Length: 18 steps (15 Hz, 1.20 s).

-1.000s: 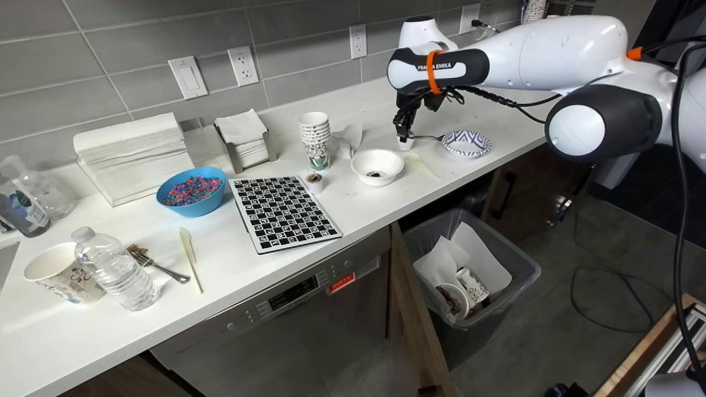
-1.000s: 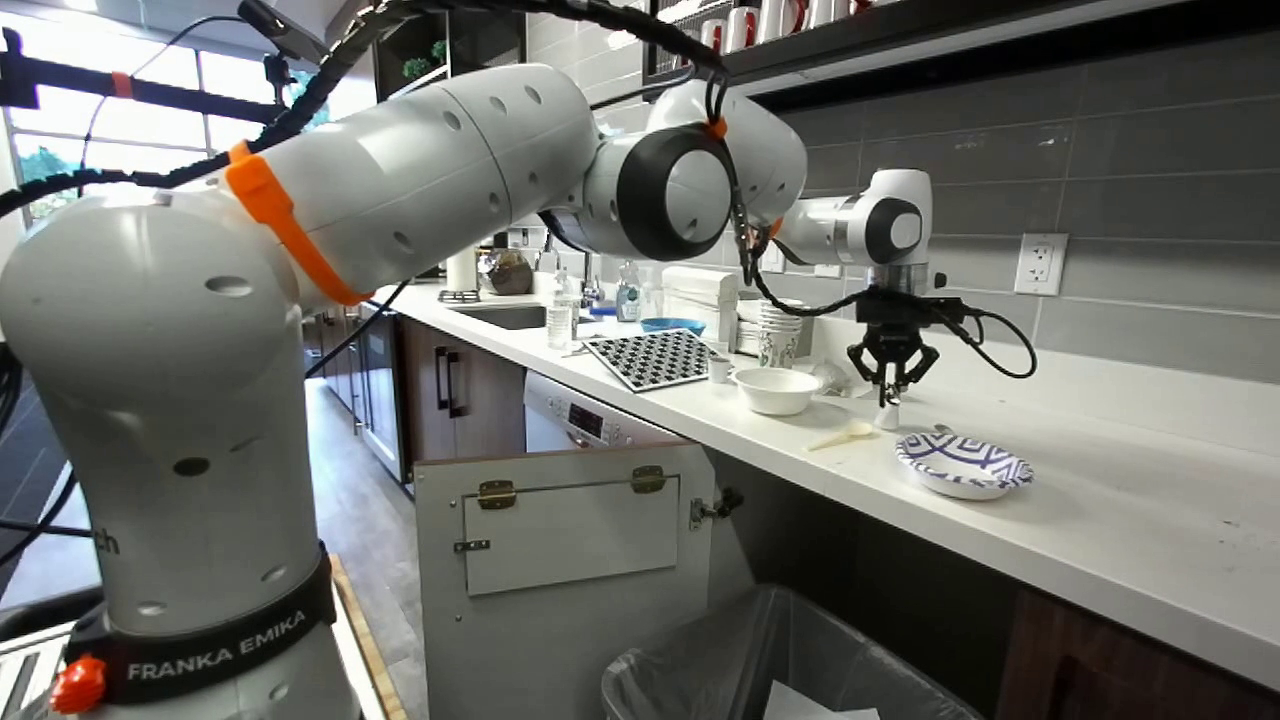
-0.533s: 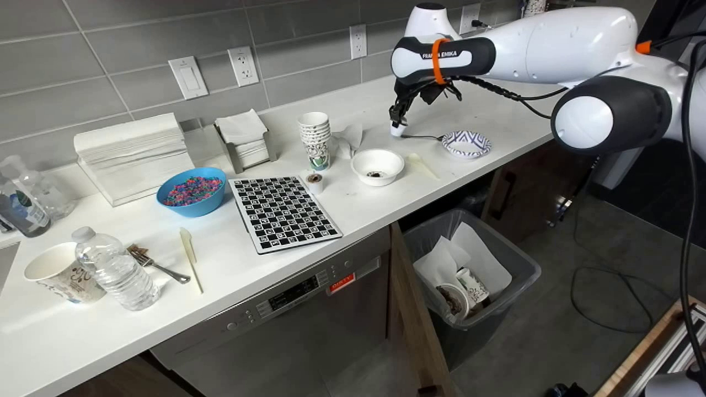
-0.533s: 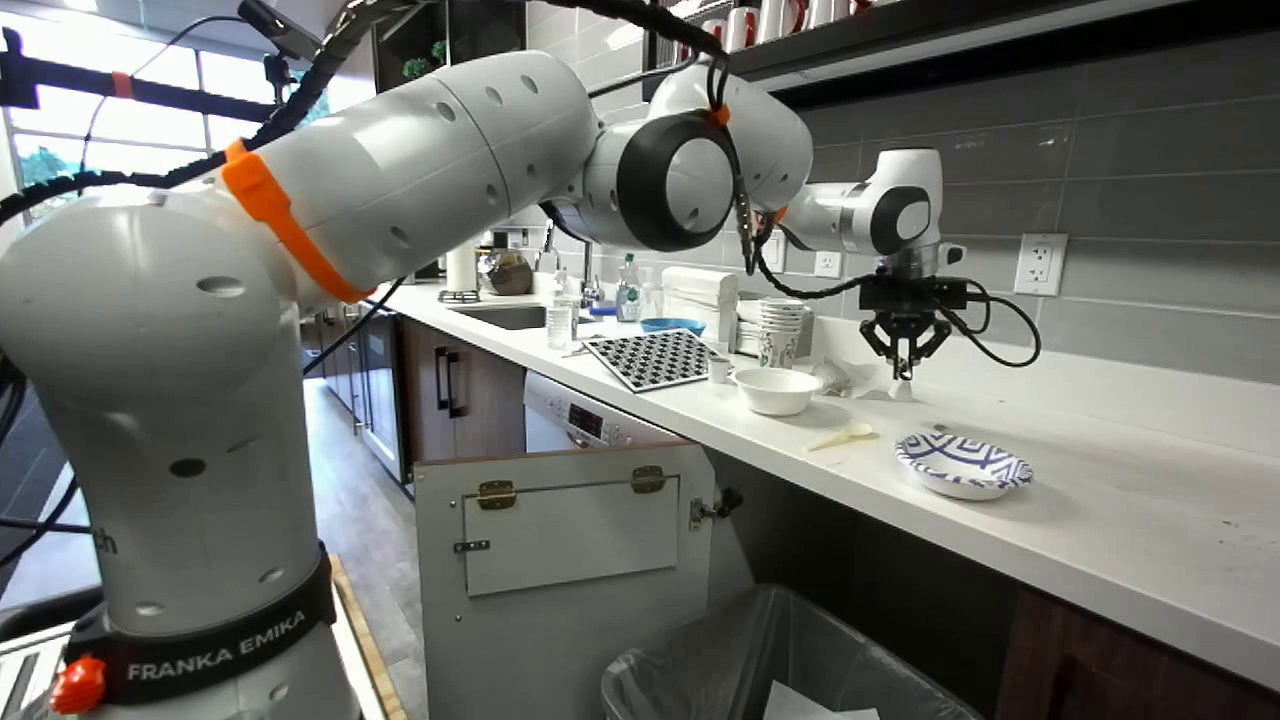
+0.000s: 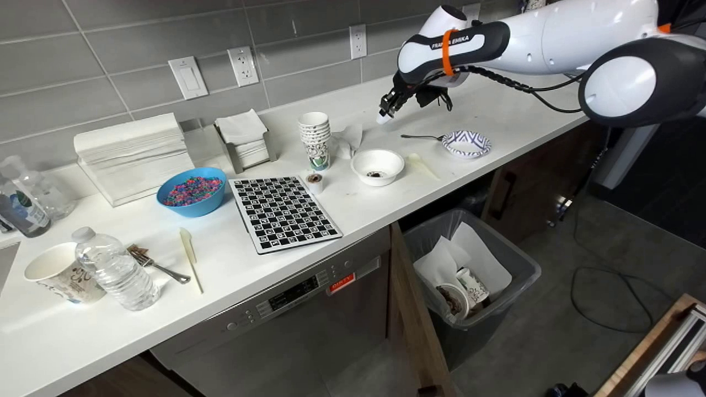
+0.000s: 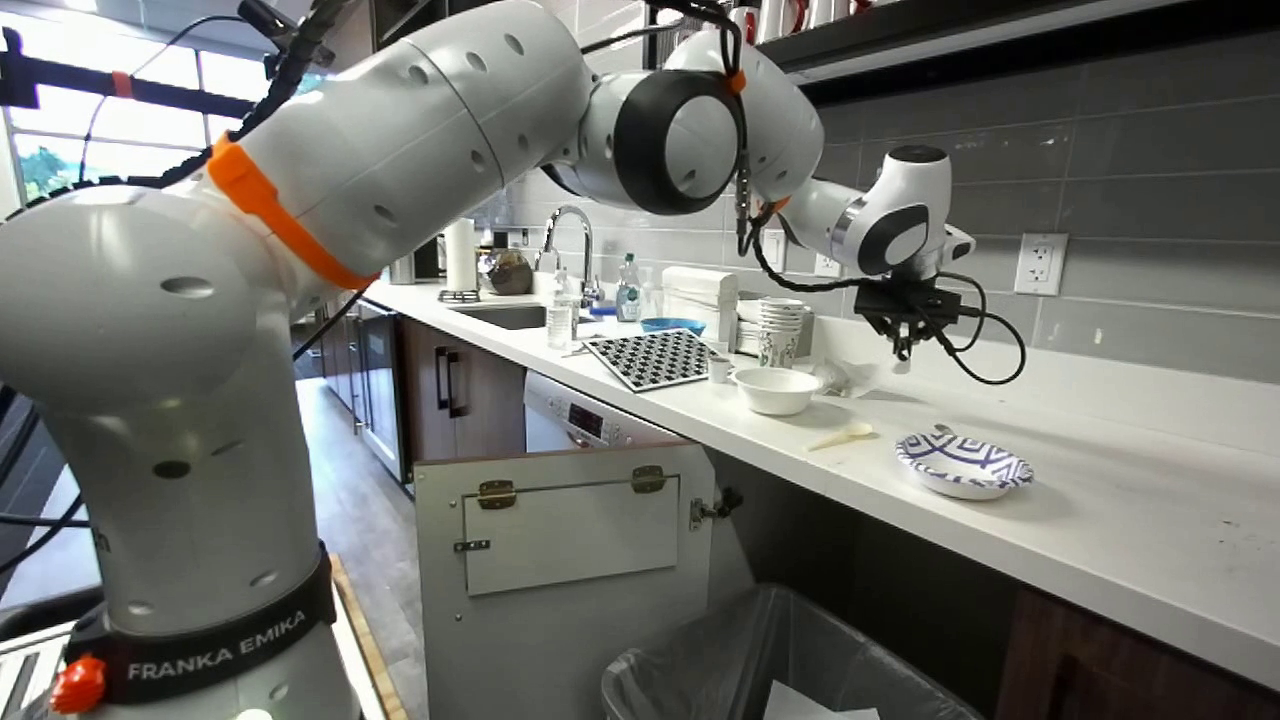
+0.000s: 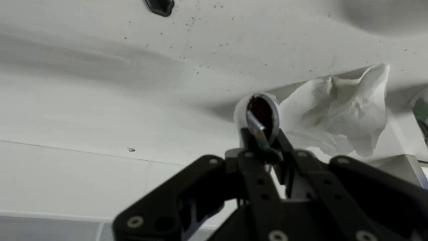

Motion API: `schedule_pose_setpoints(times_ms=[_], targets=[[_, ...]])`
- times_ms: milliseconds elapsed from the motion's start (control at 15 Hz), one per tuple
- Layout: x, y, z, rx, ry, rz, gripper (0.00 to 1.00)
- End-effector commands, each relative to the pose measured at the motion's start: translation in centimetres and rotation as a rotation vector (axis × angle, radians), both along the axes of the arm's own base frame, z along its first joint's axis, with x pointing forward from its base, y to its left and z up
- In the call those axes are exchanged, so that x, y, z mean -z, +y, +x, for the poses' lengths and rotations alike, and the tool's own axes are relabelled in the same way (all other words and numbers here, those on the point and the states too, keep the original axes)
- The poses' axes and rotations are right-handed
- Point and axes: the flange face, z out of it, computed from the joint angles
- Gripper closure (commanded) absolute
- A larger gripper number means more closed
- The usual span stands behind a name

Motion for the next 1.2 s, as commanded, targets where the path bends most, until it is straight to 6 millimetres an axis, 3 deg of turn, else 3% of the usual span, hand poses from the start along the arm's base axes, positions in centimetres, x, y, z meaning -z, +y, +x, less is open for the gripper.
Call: schedule_pose_setpoints(times_ms=[0, 467, 1000, 1067, 1133], targets=[[-0.1, 0.1, -2.7, -0.007, -0.042, 0.062, 0.96], [0.1, -0.2, -7.8, -0.040, -0.100, 0.115, 0.96], [1.4, -1.8, -16.1, -0.068, -0.179, 0.175, 0.96], [1.2, -1.3, -13.4, -0.070, -0.168, 0.187, 0.84], [1.2, -1.6, -14.4, -0.070, -0.177, 0.187, 0.84]])
